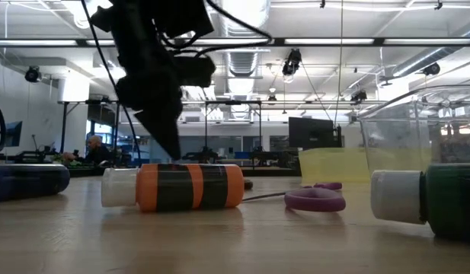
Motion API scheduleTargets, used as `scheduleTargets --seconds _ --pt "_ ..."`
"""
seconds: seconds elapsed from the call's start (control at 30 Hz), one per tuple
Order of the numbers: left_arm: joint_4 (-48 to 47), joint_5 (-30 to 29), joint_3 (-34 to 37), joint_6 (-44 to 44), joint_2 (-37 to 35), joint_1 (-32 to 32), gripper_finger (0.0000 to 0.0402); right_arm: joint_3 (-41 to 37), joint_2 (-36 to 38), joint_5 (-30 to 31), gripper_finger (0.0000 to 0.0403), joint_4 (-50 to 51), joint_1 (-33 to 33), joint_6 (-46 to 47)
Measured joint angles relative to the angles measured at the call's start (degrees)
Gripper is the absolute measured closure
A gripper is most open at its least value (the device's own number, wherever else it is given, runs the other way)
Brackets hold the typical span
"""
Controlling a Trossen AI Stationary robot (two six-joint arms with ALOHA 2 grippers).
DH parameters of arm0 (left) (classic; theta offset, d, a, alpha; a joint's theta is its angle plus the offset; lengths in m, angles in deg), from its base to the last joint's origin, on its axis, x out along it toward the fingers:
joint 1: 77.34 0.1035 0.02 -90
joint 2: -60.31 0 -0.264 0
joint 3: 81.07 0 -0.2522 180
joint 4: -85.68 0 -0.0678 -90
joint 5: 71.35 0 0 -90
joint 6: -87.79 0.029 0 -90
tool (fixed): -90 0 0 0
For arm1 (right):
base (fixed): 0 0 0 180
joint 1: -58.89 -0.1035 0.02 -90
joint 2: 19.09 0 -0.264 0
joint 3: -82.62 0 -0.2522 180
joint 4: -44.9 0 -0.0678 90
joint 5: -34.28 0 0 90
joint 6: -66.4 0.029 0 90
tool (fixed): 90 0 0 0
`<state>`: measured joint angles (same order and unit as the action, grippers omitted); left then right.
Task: Pick & Place Paint Supplies
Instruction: Put the black scissors into the yellow bin
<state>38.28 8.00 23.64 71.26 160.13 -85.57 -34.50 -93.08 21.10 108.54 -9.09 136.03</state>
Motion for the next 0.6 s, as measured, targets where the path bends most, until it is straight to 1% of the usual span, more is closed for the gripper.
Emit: scheduleTargets --seconds 0.13,0.3,0.6 --pt "-3.14 0.07 0.05 -2.7 0.8 -0.53 0.0293 -0.02 -0.02 -0.4 0.0184 -0.78 0.0 -0.45" --pt "-3.1 2.75 0.05 -4.97 3.17 -0.95 0.0293 -0.04 -0.02 -0.5 0.0184 -1.06 0.0 -0.9" --pt "-3.42 2.54 -0.15 -6.58 7.32 -0.77 0.0293 -0.04 -0.02 -0.83 0.0184 -1.22 0.0 -1.16"
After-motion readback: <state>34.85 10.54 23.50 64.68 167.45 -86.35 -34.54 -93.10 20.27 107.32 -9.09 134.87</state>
